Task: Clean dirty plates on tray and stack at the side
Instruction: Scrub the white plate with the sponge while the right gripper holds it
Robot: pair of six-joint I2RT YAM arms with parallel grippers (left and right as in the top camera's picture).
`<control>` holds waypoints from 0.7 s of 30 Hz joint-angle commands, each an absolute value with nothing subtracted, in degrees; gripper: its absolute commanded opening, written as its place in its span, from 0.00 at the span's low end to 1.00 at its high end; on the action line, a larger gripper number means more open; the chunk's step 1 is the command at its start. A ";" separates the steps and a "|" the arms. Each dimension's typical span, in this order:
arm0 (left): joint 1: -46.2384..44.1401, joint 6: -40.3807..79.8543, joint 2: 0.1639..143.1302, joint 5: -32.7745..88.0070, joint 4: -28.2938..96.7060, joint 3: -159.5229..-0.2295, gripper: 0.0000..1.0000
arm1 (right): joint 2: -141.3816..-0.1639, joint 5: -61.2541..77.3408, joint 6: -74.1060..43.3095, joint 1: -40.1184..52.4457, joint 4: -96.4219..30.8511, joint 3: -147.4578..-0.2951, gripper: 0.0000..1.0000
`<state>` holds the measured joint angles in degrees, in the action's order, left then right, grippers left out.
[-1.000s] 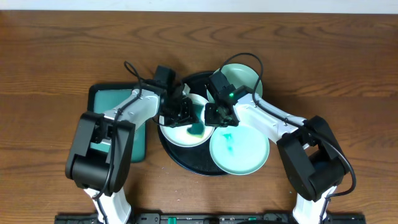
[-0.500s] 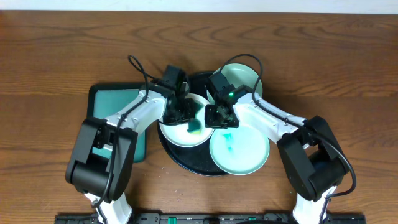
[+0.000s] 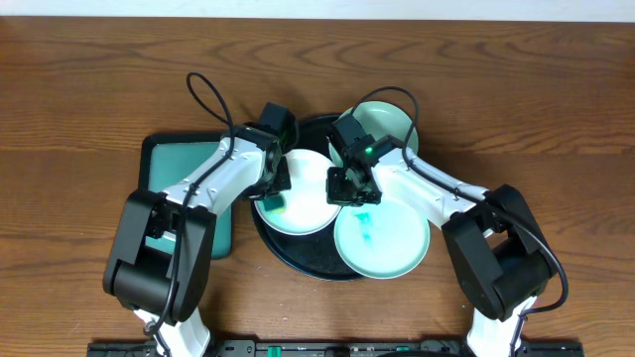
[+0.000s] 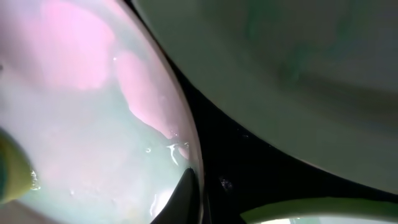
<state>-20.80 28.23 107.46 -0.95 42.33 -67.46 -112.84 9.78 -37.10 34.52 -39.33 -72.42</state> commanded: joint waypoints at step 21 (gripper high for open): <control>-25.10 18.65 110.98 44.16 28.40 -63.79 0.07 | -115.13 10.98 -37.04 36.84 -41.21 -70.48 0.01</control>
<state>-24.01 16.91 109.58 38.57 31.70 -64.58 -112.84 9.54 -37.12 34.96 -39.90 -72.42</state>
